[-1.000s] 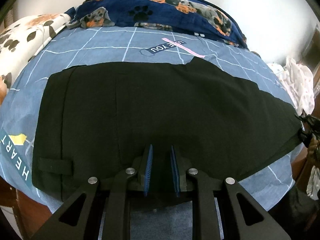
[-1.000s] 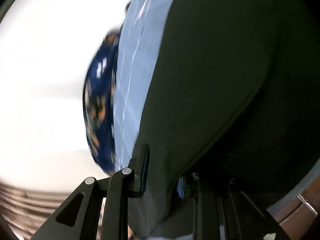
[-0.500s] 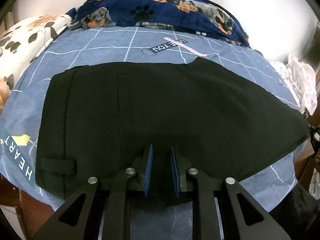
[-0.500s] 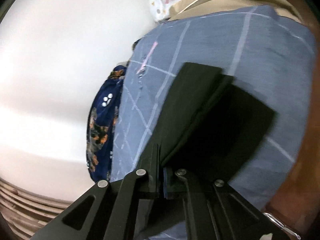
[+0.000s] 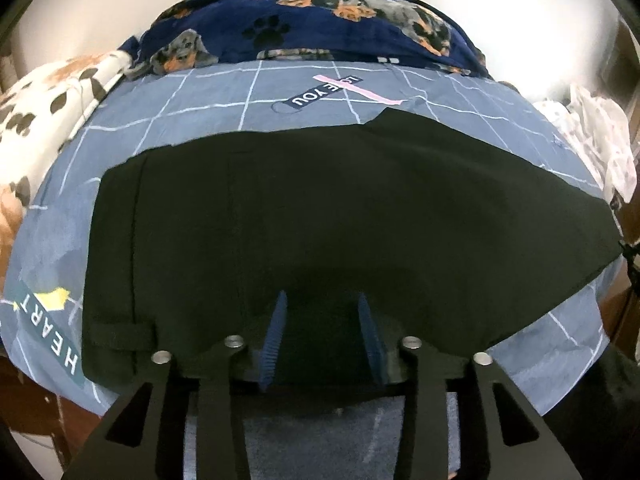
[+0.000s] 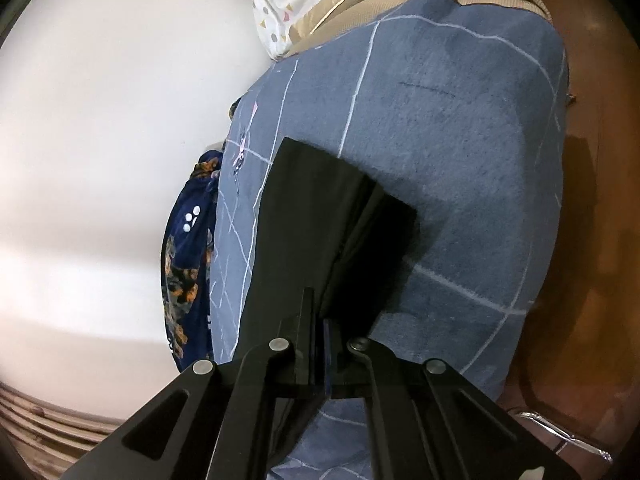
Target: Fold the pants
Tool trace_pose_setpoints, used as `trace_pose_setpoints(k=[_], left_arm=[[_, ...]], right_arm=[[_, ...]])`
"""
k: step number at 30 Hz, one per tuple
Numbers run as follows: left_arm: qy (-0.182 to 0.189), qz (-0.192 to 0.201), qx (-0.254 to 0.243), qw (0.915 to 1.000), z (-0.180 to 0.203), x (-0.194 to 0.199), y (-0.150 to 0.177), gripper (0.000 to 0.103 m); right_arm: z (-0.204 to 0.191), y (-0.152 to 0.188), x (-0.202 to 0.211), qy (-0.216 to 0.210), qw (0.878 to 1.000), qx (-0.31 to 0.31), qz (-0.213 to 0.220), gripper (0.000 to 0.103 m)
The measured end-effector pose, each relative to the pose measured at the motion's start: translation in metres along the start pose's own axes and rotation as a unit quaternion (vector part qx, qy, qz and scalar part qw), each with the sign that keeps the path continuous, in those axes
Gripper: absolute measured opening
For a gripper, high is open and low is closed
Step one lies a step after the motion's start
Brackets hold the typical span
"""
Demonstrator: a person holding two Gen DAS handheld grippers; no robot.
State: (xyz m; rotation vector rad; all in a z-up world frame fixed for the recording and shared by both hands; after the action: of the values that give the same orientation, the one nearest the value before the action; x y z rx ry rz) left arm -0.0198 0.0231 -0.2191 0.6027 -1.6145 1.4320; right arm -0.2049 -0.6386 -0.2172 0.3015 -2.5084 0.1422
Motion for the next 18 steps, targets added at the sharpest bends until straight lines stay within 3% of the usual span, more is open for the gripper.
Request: trace_pose_setpoints(k=[1,5,8,11,14,18], left_arm=[[-0.008,0.001,-0.003,1.0,-0.001,0.0,0.0,0.06],[-0.008,0.011,0.008,0.9999,-0.008,0.002,0.001,0.061],[-0.001,0.015,0.023,0.9996,-0.015,0.004,0.001,0.061],[0.003,0.024,0.035,0.9991,-0.018,0.007,0.0,0.061],[0.01,0.032,0.046,0.9984,-0.02,0.01,-0.001,0.061],[0.015,0.031,0.055,0.9979,-0.02,0.013,-0.002,0.061]], right_arm=[[0.001,0.0,0.0,-0.001,1.0,0.001,-0.002,0.003],[0.011,-0.003,0.001,-0.042,0.999,-0.033,-0.01,0.006],[0.02,-0.01,0.017,-0.082,0.995,-0.063,0.014,0.013],[0.032,-0.02,0.045,-0.096,0.99,-0.078,0.067,0.013],[0.034,-0.027,0.061,-0.085,0.99,-0.068,0.086,0.013],[0.041,-0.031,0.06,-0.039,0.993,-0.067,0.088,0.013]])
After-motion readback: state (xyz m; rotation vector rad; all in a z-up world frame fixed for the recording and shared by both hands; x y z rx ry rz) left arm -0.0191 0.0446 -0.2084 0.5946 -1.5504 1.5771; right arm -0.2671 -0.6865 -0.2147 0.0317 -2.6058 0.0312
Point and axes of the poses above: each gripper's, at about its wrist camera, not at the fingertips, and x roughly against the way its jaws point, z to its right, y to its underside, the point moved 3 cm from there along -x, roughly the way its jaws point, and after that the axes turned 4 degrees about -x, right-handed, at the moved point
